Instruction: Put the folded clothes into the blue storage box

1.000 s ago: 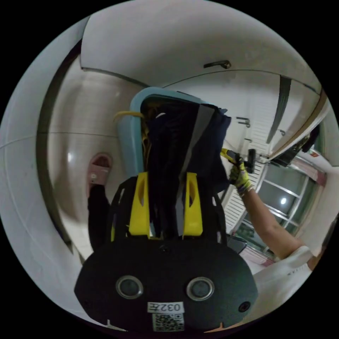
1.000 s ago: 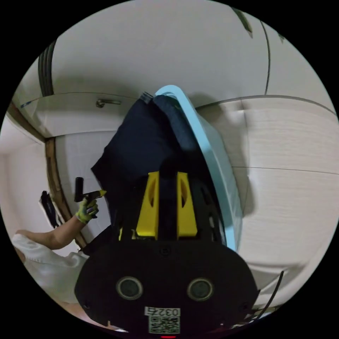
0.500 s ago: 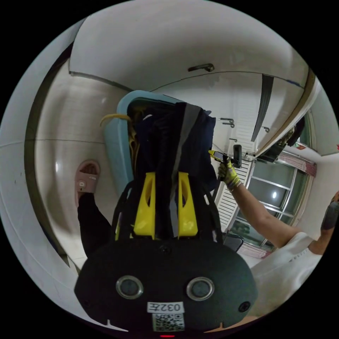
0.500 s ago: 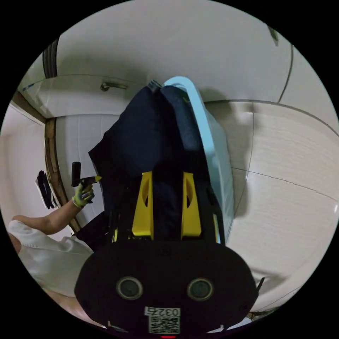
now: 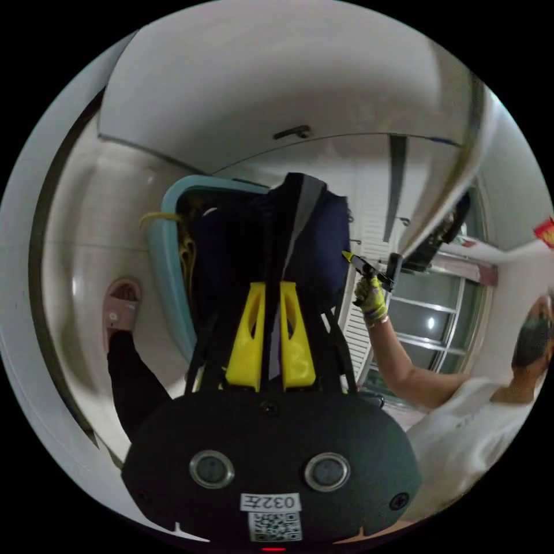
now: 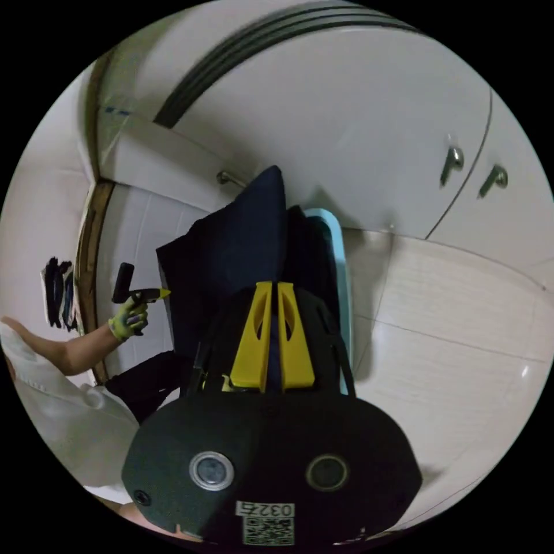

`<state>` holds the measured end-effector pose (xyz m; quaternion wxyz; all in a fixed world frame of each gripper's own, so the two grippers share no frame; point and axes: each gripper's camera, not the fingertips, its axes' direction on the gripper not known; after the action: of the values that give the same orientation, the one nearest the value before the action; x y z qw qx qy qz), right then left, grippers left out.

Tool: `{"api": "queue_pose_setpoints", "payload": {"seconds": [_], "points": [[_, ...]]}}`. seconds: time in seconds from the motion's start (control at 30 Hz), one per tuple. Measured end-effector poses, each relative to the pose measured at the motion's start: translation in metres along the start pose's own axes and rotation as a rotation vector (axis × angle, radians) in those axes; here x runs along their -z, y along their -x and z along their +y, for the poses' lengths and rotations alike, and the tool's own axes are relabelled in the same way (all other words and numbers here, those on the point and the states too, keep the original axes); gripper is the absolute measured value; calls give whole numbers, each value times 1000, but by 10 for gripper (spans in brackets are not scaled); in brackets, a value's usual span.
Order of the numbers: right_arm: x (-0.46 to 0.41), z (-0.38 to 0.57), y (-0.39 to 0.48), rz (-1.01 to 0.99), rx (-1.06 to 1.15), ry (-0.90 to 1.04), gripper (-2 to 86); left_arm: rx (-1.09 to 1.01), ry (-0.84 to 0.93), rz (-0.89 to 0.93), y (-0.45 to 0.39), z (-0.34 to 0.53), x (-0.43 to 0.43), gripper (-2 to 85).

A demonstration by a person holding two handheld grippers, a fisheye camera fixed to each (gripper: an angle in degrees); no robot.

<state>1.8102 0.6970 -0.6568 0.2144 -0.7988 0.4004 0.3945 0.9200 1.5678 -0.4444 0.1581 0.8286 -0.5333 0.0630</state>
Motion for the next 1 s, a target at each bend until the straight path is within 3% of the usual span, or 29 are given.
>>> {"api": "queue_pose_setpoints", "payload": {"seconds": [0.13,0.3,0.4,0.47,0.63,0.8,0.93,1.0], "points": [[-42,-8,-47,-94,-245,86,43,51,47,-130,32,-25,-26,6],[-19,5,-25,19,-243,-97,47,-1,24,-184,22,-24,-10,5],[-9,31,0,105,-157,-130,-1,-203,-55,-383,-24,-3,8,-4],[-22,48,2,99,-162,-53,-8,-343,-71,-443,-47,6,0,-7],[-64,44,-21,111,-251,88,-9,-306,210,-553,5,-21,-68,-9],[-77,21,-25,149,-190,246,0,-275,289,-475,33,-47,-72,-7],[-31,61,-24,17,-205,35,72,-278,206,-322,26,-25,-38,17],[-21,90,-30,-9,-270,28,95,-217,246,-283,40,-5,-35,51]]}}
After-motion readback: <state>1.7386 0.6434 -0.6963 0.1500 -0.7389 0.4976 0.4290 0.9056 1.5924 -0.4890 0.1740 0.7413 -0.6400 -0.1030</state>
